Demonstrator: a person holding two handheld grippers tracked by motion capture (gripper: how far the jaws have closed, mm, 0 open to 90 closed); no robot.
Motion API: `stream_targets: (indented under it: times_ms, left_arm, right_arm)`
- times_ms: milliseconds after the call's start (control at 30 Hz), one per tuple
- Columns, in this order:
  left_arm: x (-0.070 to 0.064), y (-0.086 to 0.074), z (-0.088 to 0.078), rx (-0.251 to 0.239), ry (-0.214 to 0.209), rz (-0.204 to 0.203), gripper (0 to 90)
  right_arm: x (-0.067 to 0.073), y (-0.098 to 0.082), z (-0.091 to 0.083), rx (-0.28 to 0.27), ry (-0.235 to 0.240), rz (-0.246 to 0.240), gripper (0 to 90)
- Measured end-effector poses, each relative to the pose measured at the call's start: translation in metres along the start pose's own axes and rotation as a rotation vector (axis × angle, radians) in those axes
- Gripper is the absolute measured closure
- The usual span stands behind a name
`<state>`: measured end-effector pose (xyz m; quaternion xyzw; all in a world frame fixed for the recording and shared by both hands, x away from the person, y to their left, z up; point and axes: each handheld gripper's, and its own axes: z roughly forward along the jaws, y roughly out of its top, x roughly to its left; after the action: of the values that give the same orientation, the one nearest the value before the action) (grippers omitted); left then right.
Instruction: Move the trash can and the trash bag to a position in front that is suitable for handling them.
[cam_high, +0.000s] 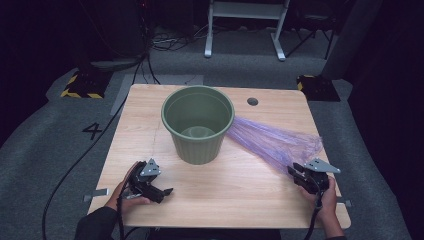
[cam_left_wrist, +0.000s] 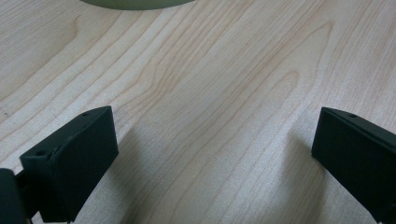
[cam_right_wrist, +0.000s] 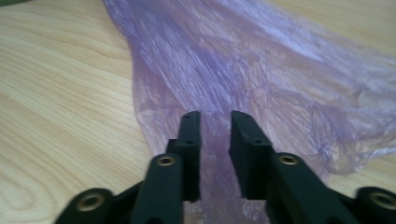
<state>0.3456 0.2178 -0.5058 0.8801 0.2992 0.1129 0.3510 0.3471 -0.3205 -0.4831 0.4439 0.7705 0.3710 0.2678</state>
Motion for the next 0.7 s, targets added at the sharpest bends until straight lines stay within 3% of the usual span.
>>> stream_targets:
  times_ms: [33, 67, 100, 167, 300, 467, 700]
  left_arm:
    - [0.0, 0.0, 0.0, 0.0, 0.0, 0.0, 0.0]
    - [0.0, 0.0, 0.0, 0.0, 0.0, 0.0, 0.0]
    - [0.0, 0.0, 0.0, 0.0, 0.0, 0.0, 0.0]
    - [0.0, 0.0, 0.0, 0.0, 0.0, 0.0, 0.0]
    - [0.0, 0.0, 0.0, 0.0, 0.0, 0.0, 0.0]
    - [0.0, 0.0, 0.0, 0.0, 0.0, 0.0, 0.0]
    - [0.0, 0.0, 0.0, 0.0, 0.0, 0.0, 0.0]
  right_arm:
    - [0.0, 0.0, 0.0, 0.0, 0.0, 0.0, 64.0]
    - [0.006, 0.004, -0.006, -0.014, 0.021, -0.021, 54.4]
    - [0.006, 0.004, -0.006, -0.014, 0.021, -0.021, 54.4]
    - [0.015, 0.01, -0.012, -0.035, 0.038, -0.032, 43.0]
    - [0.027, 0.021, -0.019, -0.068, 0.063, -0.057, 37.5]
    - [0.052, 0.045, -0.022, -0.112, 0.167, -0.119, 30.8]
    - [0.079, 0.074, -0.011, -0.154, 0.301, -0.19, 25.8]
